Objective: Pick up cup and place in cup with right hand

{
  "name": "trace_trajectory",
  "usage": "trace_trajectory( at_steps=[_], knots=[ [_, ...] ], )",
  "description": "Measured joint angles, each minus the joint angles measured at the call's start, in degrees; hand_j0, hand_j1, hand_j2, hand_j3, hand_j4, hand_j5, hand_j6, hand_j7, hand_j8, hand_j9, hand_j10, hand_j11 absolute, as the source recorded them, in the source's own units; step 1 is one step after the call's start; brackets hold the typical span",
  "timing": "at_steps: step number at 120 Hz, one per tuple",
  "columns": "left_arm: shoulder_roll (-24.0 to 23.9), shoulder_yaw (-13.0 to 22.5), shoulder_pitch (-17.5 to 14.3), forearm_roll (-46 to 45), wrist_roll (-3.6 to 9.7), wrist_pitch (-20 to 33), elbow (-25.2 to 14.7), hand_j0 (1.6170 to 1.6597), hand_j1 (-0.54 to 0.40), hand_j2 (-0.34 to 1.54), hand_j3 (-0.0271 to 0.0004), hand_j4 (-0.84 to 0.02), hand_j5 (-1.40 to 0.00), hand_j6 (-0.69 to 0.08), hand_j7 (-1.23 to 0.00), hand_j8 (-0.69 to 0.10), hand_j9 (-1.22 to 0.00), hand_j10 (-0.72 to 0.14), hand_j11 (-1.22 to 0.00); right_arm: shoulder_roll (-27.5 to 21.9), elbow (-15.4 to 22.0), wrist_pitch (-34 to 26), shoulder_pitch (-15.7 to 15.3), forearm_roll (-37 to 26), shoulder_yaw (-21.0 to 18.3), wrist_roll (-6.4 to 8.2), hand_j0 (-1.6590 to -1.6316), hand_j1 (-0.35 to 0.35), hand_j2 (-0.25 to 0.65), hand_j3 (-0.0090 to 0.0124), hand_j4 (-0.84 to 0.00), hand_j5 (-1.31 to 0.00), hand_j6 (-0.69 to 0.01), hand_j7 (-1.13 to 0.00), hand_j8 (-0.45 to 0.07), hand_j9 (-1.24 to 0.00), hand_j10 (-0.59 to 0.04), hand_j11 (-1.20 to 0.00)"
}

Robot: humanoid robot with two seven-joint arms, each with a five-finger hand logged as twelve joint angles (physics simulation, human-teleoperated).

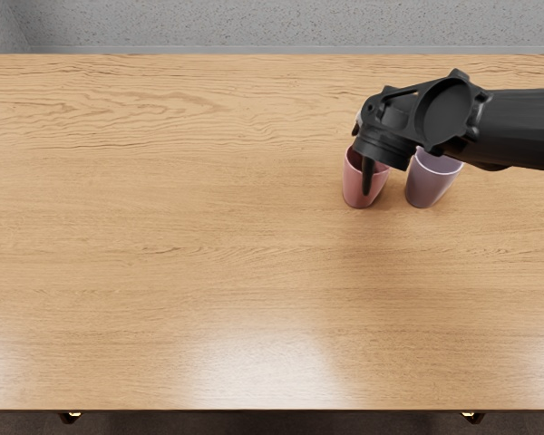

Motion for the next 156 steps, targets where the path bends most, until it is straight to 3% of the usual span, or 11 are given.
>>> trace_trajectory(
  at_steps=[36,56,60,71,97,109,111,119,130,145,156],
  knots=[
    [0.0,0.0,0.0,0.0,0.00,0.0,0.0,1.6581,0.349,0.00,0.0000,0.000,0.00,0.000,0.00,0.000,0.00,0.000,0.00,0.1,0.0,-0.5,-0.2,-0.1,0.0,0.00,-1.6581,-0.006,-0.055,0.0000,-0.287,-0.37,-0.288,-0.37,-0.287,-0.37,-0.286,-0.37],
    [0.0,0.0,0.0,0.0,0.00,0.0,0.0,1.6581,0.349,0.00,0.0000,0.000,0.00,0.000,0.00,0.000,0.00,0.000,0.00,0.0,0.1,-0.5,-0.1,-0.1,0.0,-0.02,-1.6581,0.081,-0.035,0.0000,-0.321,-0.42,-0.325,-0.42,-0.322,-0.42,-0.322,-0.42],
    [0.0,0.0,0.0,0.0,0.00,0.0,0.0,1.6581,0.349,0.00,0.0000,0.000,0.00,0.000,0.00,0.000,0.00,0.000,0.00,0.0,0.1,-0.6,-0.2,-0.1,0.0,-0.02,-1.6580,0.094,-0.029,0.0000,-0.325,-0.43,-0.330,-0.43,-0.311,-0.43,-0.326,-0.43],
    [0.0,0.0,0.0,0.0,0.00,0.0,0.0,1.6581,0.349,0.00,0.0000,0.000,0.00,0.000,0.00,0.000,0.00,0.000,0.00,0.0,0.2,-0.7,-0.2,-0.1,0.0,-0.02,-1.6576,0.094,-0.037,0.0000,-0.335,-0.45,-0.325,-0.44,-0.295,-0.45,-0.336,-0.45],
    [0.0,0.0,0.0,0.0,0.00,0.0,0.1,1.6581,0.349,0.00,0.0000,0.000,0.00,0.000,0.00,0.000,0.00,0.000,0.00,0.2,0.3,-1.0,0.2,-0.6,0.0,-0.01,-1.6578,0.082,-0.027,0.0000,-0.360,-0.47,-0.357,-0.47,-0.328,-0.47,-0.361,-0.47],
    [0.0,0.0,0.0,0.0,0.00,0.0,0.1,1.6581,0.349,0.00,0.0000,0.000,0.00,0.000,0.00,0.000,0.00,0.000,0.00,0.8,0.1,-1.2,0.0,-1.0,0.0,-0.07,-1.6558,0.073,-0.062,0.0002,-0.373,-0.50,-0.359,-0.49,-0.310,-0.50,-0.372,-0.50],
    [0.0,0.0,0.0,0.0,0.00,0.0,0.1,1.6581,0.349,0.00,0.0000,0.000,0.00,0.000,0.00,0.000,0.00,0.000,0.00,0.8,0.1,-1.2,0.0,-1.0,0.0,-0.07,-1.6554,0.070,-0.064,-0.0010,-0.375,-0.50,-0.362,-0.49,-0.311,-0.50,-0.375,-0.50],
    [0.0,0.0,0.0,0.0,0.00,0.0,0.1,1.6581,0.349,0.00,0.0000,0.000,0.00,0.000,0.00,0.000,0.00,0.000,0.00,1.1,0.0,-1.3,0.0,-1.1,0.0,-0.11,-1.6540,0.064,-0.075,0.0004,-0.388,-0.53,-0.359,-0.51,-0.303,-0.53,-0.389,-0.53],
    [0.0,0.0,0.0,0.0,0.00,0.0,0.1,1.6581,0.349,0.00,0.0000,0.000,0.00,0.000,0.00,0.000,0.00,0.000,0.00,1.2,-0.1,-1.6,0.0,-1.1,0.0,-0.12,-1.6527,0.058,-0.083,-0.0002,-0.401,-0.57,-0.354,-0.54,-0.287,-0.56,-0.401,-0.56],
    [0.0,0.0,0.0,0.0,0.00,0.0,0.1,1.6581,0.349,0.00,0.0000,0.000,0.00,0.000,0.00,0.000,0.00,0.000,0.00,1.3,0.0,-1.8,0.1,-1.0,0.1,-0.06,-1.6530,0.051,-0.082,-0.0001,-0.418,-0.59,-0.348,-0.57,-0.284,-0.58,-0.399,-0.58],
    [0.0,0.0,0.0,0.0,0.00,0.0,0.1,1.6581,0.349,0.00,0.0000,0.000,0.00,0.000,0.00,0.000,0.00,0.000,0.00,1.0,0.2,-1.7,0.8,-0.9,0.2,-0.02,-1.6546,0.076,-0.021,0.0005,-0.425,-0.60,-0.337,-0.58,-0.273,-0.59,-0.393,-0.59]
  ],
)
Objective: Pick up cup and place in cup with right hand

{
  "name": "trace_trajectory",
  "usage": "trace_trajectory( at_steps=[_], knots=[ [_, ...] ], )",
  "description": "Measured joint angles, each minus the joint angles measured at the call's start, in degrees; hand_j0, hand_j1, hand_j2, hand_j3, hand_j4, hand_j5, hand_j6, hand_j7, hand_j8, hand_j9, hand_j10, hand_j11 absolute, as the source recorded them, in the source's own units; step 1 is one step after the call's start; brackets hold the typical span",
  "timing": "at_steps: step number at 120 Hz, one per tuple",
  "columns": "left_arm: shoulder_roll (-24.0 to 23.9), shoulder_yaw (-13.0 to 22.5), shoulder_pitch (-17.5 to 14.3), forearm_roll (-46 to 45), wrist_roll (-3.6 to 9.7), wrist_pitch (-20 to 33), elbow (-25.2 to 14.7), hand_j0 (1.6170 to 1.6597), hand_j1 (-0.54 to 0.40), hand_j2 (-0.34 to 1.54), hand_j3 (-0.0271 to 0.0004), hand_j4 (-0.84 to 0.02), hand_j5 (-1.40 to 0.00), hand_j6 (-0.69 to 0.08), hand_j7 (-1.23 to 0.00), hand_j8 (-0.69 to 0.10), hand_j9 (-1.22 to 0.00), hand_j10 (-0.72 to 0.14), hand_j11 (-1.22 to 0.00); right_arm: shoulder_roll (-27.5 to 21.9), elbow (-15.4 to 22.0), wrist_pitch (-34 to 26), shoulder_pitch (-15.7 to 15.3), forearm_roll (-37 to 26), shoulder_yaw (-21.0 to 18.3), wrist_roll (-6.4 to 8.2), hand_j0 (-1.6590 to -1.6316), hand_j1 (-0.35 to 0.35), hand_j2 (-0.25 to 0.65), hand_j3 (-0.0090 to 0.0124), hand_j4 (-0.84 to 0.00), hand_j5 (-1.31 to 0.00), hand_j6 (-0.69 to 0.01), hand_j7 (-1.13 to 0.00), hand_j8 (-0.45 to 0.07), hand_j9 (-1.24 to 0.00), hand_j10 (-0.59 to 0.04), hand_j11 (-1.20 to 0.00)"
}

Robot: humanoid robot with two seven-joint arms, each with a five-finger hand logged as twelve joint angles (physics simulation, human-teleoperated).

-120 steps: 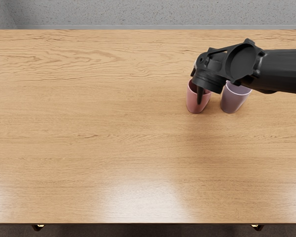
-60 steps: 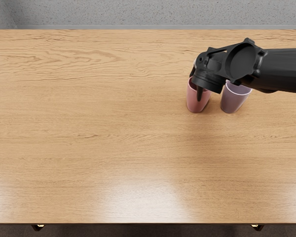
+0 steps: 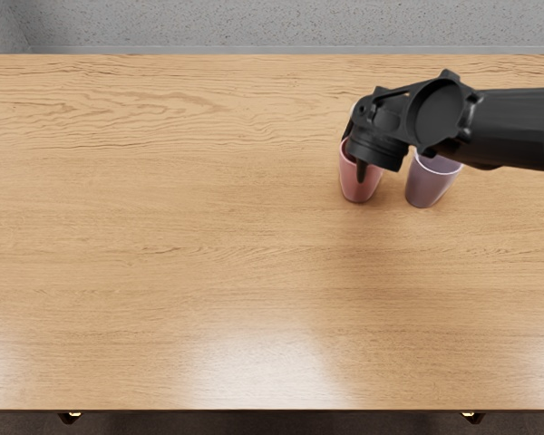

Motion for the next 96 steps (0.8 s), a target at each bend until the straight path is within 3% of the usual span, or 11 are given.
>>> trace_trajectory(
  at_steps=[50,77,96],
  knots=[
    [0.0,0.0,0.2,0.0,0.00,0.0,0.0,1.6581,0.349,0.00,0.0000,0.000,0.00,0.000,0.00,0.000,0.00,0.000,0.00,-3.6,2.0,3.3,6.9,0.7,1.4,0.03,-1.6561,0.084,-0.025,0.0005,-0.440,-0.61,-0.317,-0.59,-0.256,-0.61,-0.371,-0.61],
    [0.0,0.0,0.3,0.0,0.00,0.0,0.0,1.6581,0.349,0.00,0.0000,0.000,0.00,0.000,0.00,0.000,0.00,0.000,0.00,-7.2,6.9,3.8,11.9,1.0,1.6,0.04,-1.6556,0.090,-0.030,-0.0003,-0.452,-0.62,-0.301,-0.61,-0.242,-0.62,-0.363,-0.62],
    [0.0,0.0,0.3,0.0,0.00,0.0,0.0,1.6581,0.349,0.00,0.0000,0.000,0.00,0.000,0.00,0.000,0.00,0.000,0.00,-10.4,11.2,3.3,14.4,1.1,1.5,0.03,-1.6553,0.097,-0.019,0.0005,-0.455,-0.64,-0.292,-0.62,-0.230,-0.63,-0.350,-0.64]
  ],
)
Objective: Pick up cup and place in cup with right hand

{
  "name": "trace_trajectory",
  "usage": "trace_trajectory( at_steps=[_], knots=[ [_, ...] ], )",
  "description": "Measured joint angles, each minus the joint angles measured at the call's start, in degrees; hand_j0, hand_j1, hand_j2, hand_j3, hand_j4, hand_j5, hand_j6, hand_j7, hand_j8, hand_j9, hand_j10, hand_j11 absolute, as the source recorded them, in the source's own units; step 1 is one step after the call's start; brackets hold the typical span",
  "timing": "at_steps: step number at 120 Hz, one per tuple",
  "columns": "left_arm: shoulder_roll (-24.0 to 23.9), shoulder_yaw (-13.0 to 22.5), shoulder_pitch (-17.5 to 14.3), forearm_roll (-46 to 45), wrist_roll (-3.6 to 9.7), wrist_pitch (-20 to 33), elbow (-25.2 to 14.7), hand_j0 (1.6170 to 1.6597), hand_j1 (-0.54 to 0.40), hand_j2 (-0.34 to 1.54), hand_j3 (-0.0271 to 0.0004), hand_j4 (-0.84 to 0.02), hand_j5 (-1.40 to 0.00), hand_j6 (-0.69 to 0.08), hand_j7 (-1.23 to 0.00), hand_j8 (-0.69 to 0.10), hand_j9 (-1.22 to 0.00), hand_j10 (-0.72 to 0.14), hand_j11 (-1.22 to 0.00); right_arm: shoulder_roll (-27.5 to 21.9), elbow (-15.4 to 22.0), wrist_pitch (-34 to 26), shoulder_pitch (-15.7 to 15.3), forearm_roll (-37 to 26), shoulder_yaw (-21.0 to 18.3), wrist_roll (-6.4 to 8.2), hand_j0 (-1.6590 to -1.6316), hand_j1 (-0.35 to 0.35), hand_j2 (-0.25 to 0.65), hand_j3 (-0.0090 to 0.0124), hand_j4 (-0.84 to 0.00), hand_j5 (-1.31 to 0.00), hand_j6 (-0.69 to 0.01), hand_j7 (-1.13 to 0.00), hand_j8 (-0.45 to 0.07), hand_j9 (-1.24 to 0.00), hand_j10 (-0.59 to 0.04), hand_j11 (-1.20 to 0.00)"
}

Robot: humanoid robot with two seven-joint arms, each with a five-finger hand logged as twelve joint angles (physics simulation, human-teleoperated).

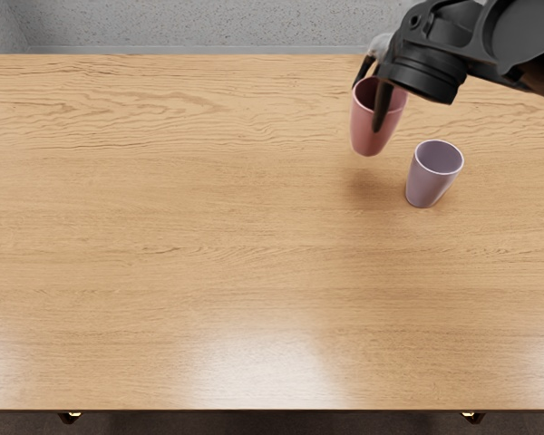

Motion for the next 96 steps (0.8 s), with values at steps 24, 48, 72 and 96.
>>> trace_trajectory(
  at_steps=[24,48,72,96],
  knots=[
    [0.0,0.0,0.0,0.0,0.00,0.0,0.0,1.6581,0.349,0.00,0.0000,0.000,0.00,0.000,0.00,0.000,0.00,0.000,0.00,-4.1,6.6,-1.6,3.6,0.0,-0.4,0.00,-1.6550,0.104,-0.014,0.0005,-0.456,-0.65,-0.282,-0.62,-0.219,-0.64,-0.341,-0.64],
    [0.0,0.0,0.0,0.0,0.00,0.0,0.0,1.6581,0.349,0.00,0.0000,0.000,0.00,0.000,0.00,0.000,0.00,0.000,0.00,-6.7,9.8,-2.1,6.3,0.0,-1.2,0.00,-1.6551,0.119,0.009,-0.0002,-0.456,-0.65,-0.270,-0.63,-0.209,-0.64,-0.335,-0.64],
    [0.0,0.0,0.0,0.0,0.00,0.0,0.0,1.6581,0.349,0.00,0.0000,0.000,0.00,0.000,0.00,0.000,0.00,0.000,0.00,-9.8,12.5,-2.2,7.7,-0.4,-2.0,0.00,-1.6546,0.082,-0.023,0.0009,-0.463,-0.65,-0.302,-0.63,-0.248,-0.64,-0.369,-0.64],
    [0.0,0.0,0.0,0.0,0.00,0.0,0.0,1.6581,0.349,0.00,0.0000,0.000,0.00,0.000,0.00,0.000,0.00,0.000,0.00,-11.8,14.8,-2.2,9.6,-0.4,-2.9,-0.01,-1.6560,0.103,0.023,0.0005,-0.458,-0.65,-0.292,-0.62,-0.233,-0.65,-0.357,-0.65]
  ],
)
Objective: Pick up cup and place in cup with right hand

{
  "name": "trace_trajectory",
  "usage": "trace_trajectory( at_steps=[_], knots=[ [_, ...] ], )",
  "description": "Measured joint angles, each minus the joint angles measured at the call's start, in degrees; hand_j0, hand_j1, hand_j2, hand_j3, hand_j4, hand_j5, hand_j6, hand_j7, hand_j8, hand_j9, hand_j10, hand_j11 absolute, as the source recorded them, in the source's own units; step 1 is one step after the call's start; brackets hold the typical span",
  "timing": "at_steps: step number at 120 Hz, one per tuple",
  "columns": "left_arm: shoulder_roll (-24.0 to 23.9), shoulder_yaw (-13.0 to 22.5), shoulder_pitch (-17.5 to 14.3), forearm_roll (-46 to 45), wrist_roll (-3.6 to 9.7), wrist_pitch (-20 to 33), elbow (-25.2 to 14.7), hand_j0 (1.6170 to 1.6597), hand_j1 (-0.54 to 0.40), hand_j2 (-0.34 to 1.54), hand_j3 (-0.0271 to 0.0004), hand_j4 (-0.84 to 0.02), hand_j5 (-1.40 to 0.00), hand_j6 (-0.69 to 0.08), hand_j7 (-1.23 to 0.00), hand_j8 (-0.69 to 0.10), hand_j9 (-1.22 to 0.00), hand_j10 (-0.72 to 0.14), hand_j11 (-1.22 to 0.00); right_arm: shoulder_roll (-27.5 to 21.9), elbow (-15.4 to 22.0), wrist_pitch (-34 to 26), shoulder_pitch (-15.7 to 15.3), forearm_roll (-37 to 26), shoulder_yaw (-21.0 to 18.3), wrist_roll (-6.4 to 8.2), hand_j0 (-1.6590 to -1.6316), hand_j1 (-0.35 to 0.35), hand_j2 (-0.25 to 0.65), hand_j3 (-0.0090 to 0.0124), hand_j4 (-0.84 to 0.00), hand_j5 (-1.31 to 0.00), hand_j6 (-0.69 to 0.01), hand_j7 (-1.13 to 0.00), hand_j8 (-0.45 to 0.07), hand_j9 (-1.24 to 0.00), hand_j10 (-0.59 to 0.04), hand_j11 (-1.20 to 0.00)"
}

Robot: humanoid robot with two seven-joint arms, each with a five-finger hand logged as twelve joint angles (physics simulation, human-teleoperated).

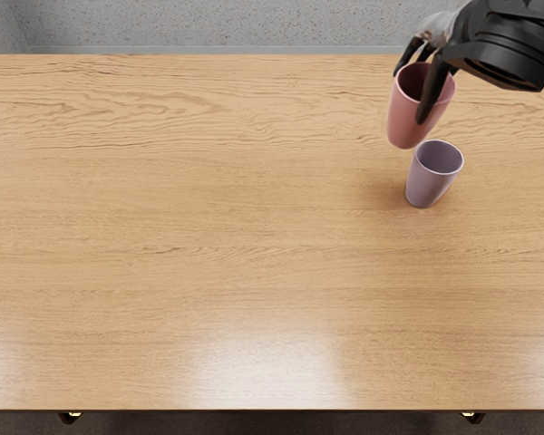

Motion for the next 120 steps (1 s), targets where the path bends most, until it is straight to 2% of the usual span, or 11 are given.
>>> trace_trajectory(
  at_steps=[22,73,82,95,120],
  knots=[
    [0.0,0.0,0.0,0.0,0.00,0.0,0.0,1.6581,0.349,0.00,0.0000,0.000,0.00,0.000,0.00,0.000,0.00,0.000,0.00,-1.9,1.6,0.2,1.3,-0.1,-1.0,0.01,-1.6561,0.106,0.021,0.0003,-0.459,-0.65,-0.287,-0.62,-0.228,-0.65,-0.354,-0.65],
    [0.0,0.0,0.0,0.0,0.00,0.0,0.0,1.6581,0.349,0.00,0.0000,0.000,0.00,0.000,0.00,0.000,0.00,0.000,0.00,-6.0,4.0,0.1,0.6,-2.8,-1.4,0.01,-1.6564,0.107,0.024,0.0006,-0.457,-0.65,-0.289,-0.62,-0.229,-0.65,-0.352,-0.65],
    [0.0,0.0,0.0,0.0,0.00,0.0,0.0,1.6581,0.349,0.00,0.0000,0.000,0.00,0.000,0.00,0.000,0.00,0.000,0.00,-6.7,4.1,0.1,0.1,-3.3,-1.4,0.01,-1.6562,0.107,0.021,-0.0001,-0.457,-0.65,-0.287,-0.62,-0.228,-0.65,-0.355,-0.65],
    [0.0,0.0,0.0,0.0,0.00,0.0,0.0,1.6581,0.349,0.00,0.0000,0.000,0.00,0.000,0.00,0.000,0.00,0.000,0.00,-8.0,4.1,0.1,-1.4,-4.8,-1.2,0.01,-1.6560,0.105,0.021,0.0008,-0.454,-0.65,-0.291,-0.62,-0.229,-0.65,-0.357,-0.65],
    [0.0,0.0,-0.1,0.0,0.00,0.0,0.1,1.6581,0.349,0.00,0.0000,0.000,0.00,0.000,0.00,0.000,0.00,0.000,0.00,-9.5,3.7,0.2,-3.3,-6.7,-0.8,0.00,-1.6565,0.102,0.020,0.0007,-0.451,-0.64,-0.297,-0.62,-0.237,-0.64,-0.361,-0.64]
  ],
)
